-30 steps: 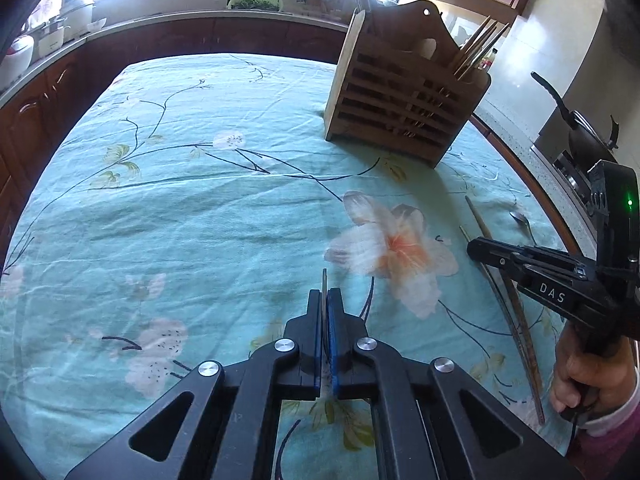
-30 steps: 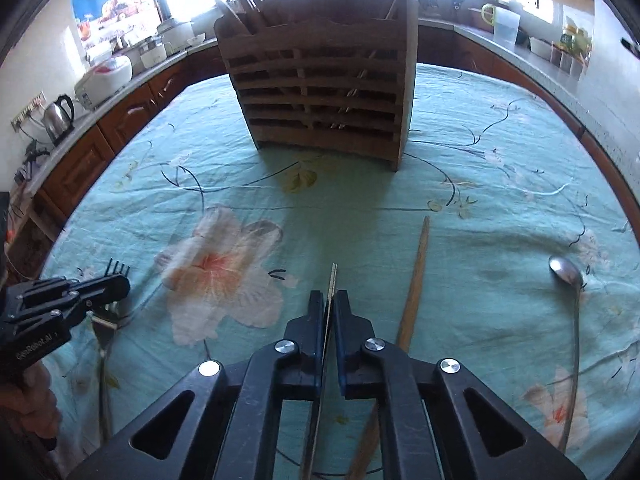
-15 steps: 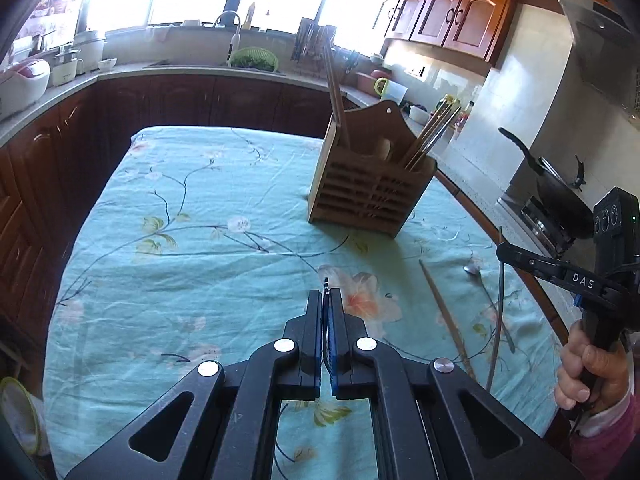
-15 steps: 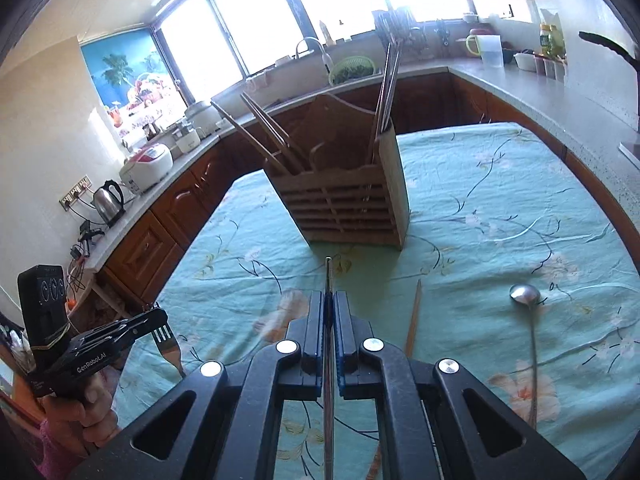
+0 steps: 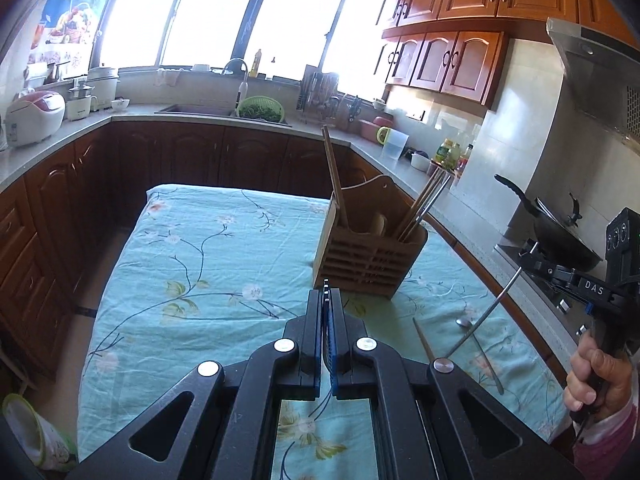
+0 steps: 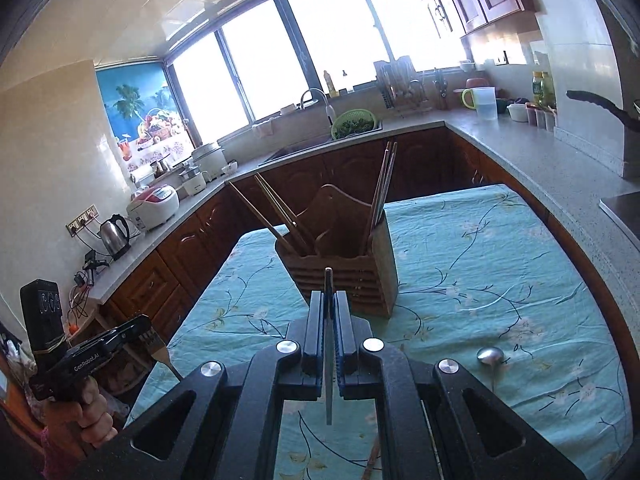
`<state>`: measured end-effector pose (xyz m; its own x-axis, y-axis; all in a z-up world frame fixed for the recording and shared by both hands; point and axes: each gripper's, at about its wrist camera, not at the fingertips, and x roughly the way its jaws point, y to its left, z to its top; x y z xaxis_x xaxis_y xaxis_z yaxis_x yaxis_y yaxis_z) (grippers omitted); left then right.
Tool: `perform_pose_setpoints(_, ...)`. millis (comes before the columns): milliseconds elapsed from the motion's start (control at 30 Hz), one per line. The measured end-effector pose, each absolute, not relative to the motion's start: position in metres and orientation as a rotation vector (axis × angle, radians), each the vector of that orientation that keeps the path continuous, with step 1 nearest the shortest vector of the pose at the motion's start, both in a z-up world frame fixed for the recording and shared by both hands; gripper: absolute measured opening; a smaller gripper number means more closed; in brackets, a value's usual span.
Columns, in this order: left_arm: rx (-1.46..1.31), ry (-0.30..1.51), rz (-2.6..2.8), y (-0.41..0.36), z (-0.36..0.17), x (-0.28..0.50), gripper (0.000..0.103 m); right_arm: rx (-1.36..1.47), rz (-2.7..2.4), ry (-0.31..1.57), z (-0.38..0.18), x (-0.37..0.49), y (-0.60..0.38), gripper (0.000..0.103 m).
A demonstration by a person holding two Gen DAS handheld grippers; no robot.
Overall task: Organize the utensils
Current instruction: 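Lower the fork into the wooden holder while the right tool inserts its chopstick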
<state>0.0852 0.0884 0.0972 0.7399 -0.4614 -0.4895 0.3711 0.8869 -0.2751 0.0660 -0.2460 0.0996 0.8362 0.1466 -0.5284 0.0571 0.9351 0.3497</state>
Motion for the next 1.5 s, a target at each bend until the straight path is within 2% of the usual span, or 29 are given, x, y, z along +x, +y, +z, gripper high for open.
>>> perform_pose_setpoints(600, -0.132, 0.478, -0.415, 0.073, 0.123, 0.124, 0.001, 0.357, 0.038, 0.524, 0.12, 0.087, -0.263, 0.004)
perform_pose_setpoints(1100, -0.156, 0.357, -0.394, 0.054, 0.151, 0.179, 0.002, 0.346, 0.003, 0.394, 0.17, 0.121, -0.291, 0.004)
perform_pose_setpoints(1333, -0.147, 0.318, -0.348, 0.035, 0.147, 0.213, 0.002, 0.352, -0.012, 0.334, 0.186, 0.147, -0.301, 0.005)
perform_pose_setpoints(1500, -0.15, 0.329, -0.327, 0.012, 0.131, 0.244, 0.002, 0.354, -0.029, 0.332, 0.176, 0.172, -0.306, 0.004)
